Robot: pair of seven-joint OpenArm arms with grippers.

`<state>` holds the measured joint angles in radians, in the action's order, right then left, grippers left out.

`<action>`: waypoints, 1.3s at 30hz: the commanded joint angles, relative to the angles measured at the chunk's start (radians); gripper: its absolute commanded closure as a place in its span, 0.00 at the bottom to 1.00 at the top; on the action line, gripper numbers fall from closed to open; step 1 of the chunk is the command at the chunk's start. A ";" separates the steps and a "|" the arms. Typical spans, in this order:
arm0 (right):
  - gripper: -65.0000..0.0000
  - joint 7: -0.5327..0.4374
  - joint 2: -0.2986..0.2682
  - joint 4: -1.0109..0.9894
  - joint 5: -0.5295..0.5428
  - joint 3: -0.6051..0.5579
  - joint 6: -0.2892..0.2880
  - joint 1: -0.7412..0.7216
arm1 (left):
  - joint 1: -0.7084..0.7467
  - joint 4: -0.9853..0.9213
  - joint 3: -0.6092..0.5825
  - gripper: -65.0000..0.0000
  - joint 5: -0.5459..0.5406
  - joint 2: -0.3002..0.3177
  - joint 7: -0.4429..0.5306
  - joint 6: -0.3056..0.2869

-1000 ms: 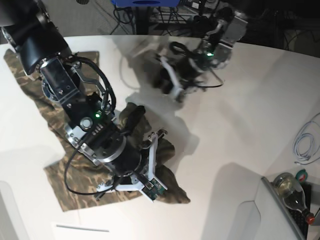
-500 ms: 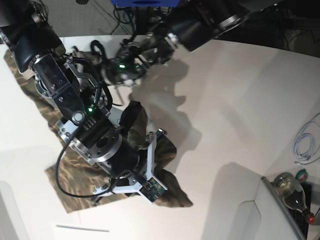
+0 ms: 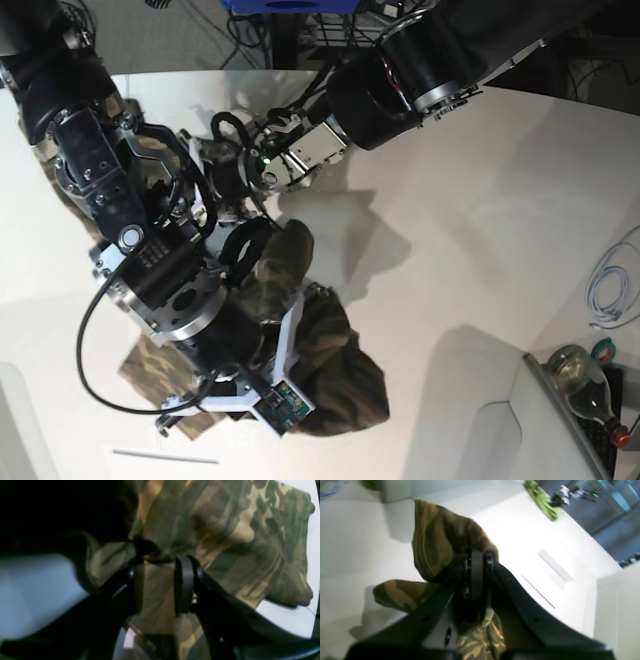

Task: Layout the t-shirt on the table in an organized manner, then fold the t-shirt properly
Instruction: 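Grasp the shirt with the left gripper beside the right gripper, then hold the shirt with both grippers and stretch it apart across the table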

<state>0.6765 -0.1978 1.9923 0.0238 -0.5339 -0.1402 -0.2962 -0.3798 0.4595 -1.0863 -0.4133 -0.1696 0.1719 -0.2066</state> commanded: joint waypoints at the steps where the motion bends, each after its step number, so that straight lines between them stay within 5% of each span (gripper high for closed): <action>1: 1.00 -0.036 0.004 0.020 0.000 0.027 0.004 -0.025 | -0.002 -0.021 -0.001 0.67 0.014 0.012 -0.117 0.037; 6: 1.00 -0.036 0.004 0.025 0.000 0.171 0.001 -0.022 | 0.000 -0.023 -0.001 0.67 0.009 0.098 -0.122 0.083; 11: 1.00 -0.030 0.004 0.015 0.000 0.367 -0.118 -0.022 | 0.008 -0.023 0.007 0.67 0.007 0.198 -0.124 0.083; 19: 1.00 0.044 -0.004 -0.003 -0.002 0.680 -0.129 0.065 | 0.087 0.043 0.311 0.68 0.014 0.344 -0.125 0.083; 23: 1.00 0.053 -0.002 -0.003 -0.002 0.791 -0.129 0.200 | 0.158 0.184 0.418 0.68 0.014 0.420 -0.140 0.083; 30: 1.00 0.050 0.025 -0.052 -0.002 0.914 -0.129 0.411 | 0.322 0.611 0.673 0.68 0.015 0.522 -0.315 0.083; 39: 1.00 0.013 0.025 -0.318 0.000 1.030 -0.129 0.446 | 0.480 1.103 0.759 0.68 0.017 0.531 -0.539 0.083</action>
<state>0.7208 -0.1562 1.6508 0.0223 0.4927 -0.2752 0.1646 0.0952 1.5585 -0.3336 -0.3985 0.3473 -0.3679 -0.1284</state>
